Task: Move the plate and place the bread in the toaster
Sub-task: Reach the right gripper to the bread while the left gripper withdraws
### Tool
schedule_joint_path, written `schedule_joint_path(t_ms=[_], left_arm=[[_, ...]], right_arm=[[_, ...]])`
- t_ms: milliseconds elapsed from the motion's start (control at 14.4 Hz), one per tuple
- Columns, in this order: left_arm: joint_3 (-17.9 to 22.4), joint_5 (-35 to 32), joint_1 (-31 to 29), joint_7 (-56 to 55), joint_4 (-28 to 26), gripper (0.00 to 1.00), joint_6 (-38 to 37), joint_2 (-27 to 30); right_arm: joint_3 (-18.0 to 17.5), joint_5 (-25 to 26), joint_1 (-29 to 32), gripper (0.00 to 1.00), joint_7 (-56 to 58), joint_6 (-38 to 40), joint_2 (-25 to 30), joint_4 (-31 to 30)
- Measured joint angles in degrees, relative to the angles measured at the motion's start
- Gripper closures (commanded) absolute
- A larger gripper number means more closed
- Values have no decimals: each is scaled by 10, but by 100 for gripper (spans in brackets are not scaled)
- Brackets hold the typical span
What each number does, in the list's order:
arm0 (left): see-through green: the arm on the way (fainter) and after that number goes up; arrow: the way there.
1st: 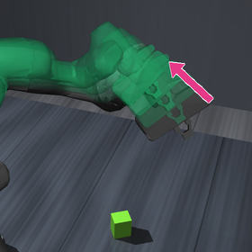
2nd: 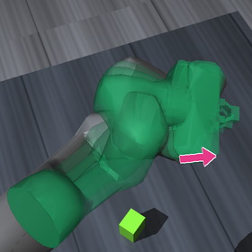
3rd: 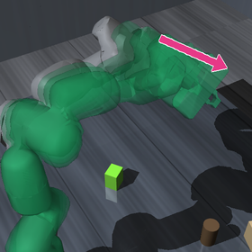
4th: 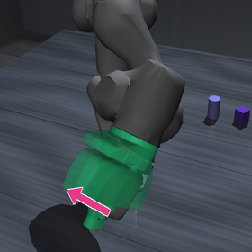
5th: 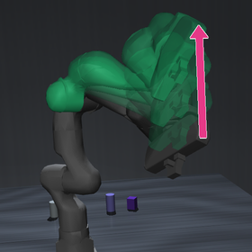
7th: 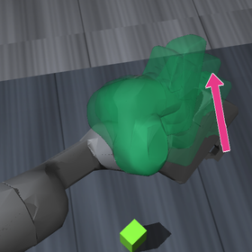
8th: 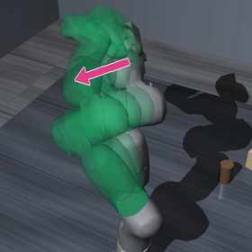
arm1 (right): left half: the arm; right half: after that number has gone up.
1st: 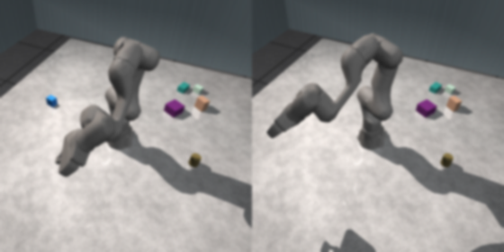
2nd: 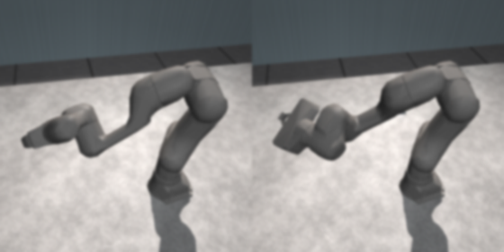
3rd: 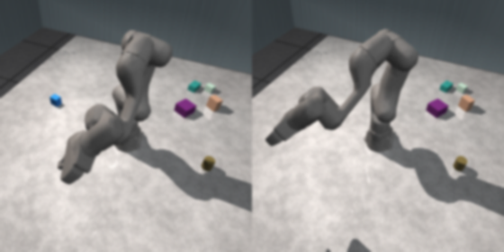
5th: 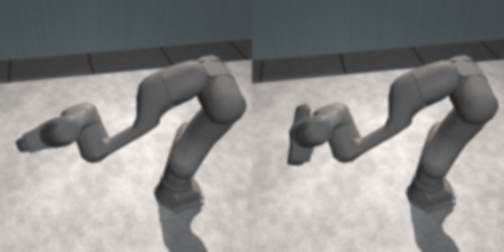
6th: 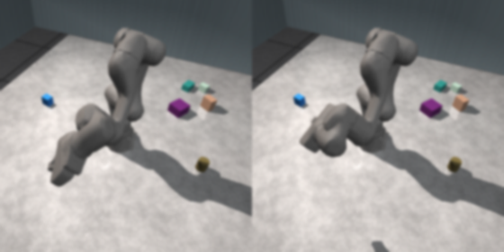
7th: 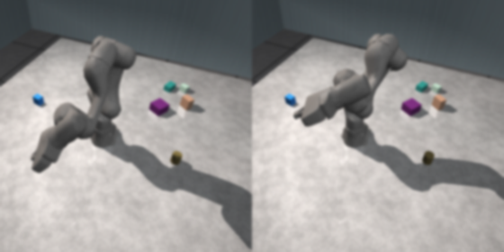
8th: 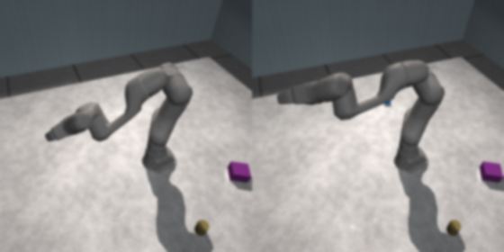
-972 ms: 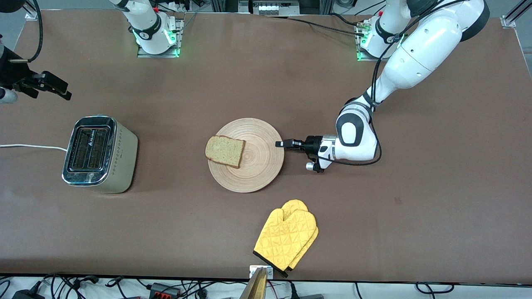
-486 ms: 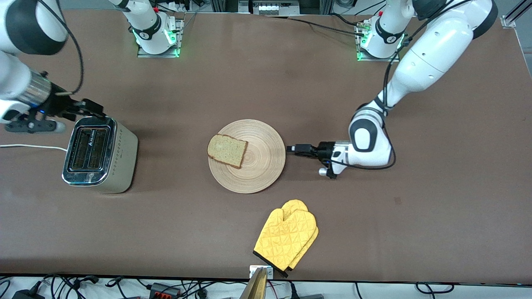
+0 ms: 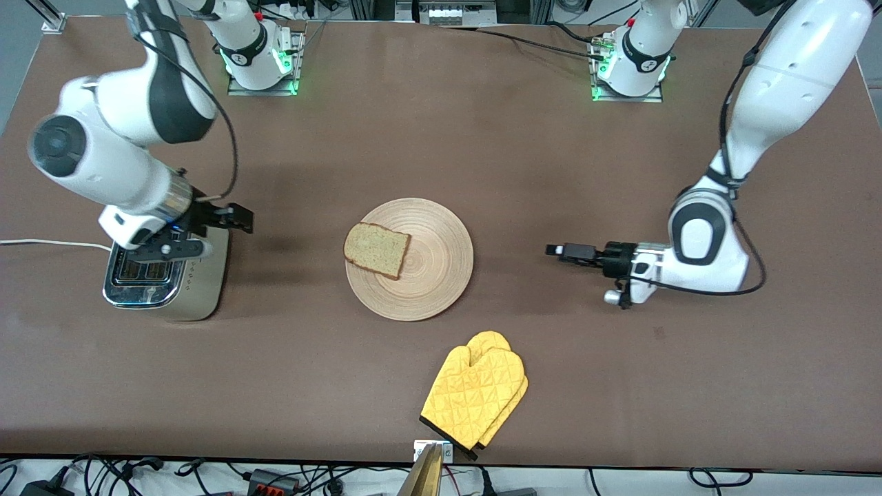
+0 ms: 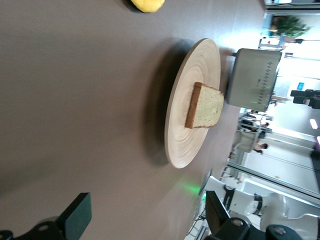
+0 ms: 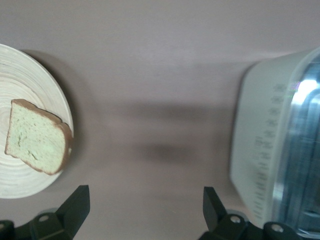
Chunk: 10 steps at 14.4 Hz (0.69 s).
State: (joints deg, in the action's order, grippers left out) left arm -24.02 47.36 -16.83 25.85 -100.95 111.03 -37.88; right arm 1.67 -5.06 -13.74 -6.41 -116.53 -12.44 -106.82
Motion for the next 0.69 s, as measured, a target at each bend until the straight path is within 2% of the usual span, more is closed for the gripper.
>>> schedule_joint_path(t_ms=[208, 417, 556, 694], left_arm=[[4, -123, -44, -36, 5, 0, -30, 60], [7, -241, -103, -44, 45, 0, -116, 99], [7, -299, -142, -44, 72, 0, -149, 122], [6, -349, -154, -46, 82, 0, -158, 153]], right_arm=[[-1, -1, -39, 0, -56, -38, -37, 0], [-1, -2, -71, 15, -112, -89, -77, -1], [-1, -2, -94, 18, -158, -113, -105, -1], [-2, -3, -120, 21, -211, -141, -128, -1]])
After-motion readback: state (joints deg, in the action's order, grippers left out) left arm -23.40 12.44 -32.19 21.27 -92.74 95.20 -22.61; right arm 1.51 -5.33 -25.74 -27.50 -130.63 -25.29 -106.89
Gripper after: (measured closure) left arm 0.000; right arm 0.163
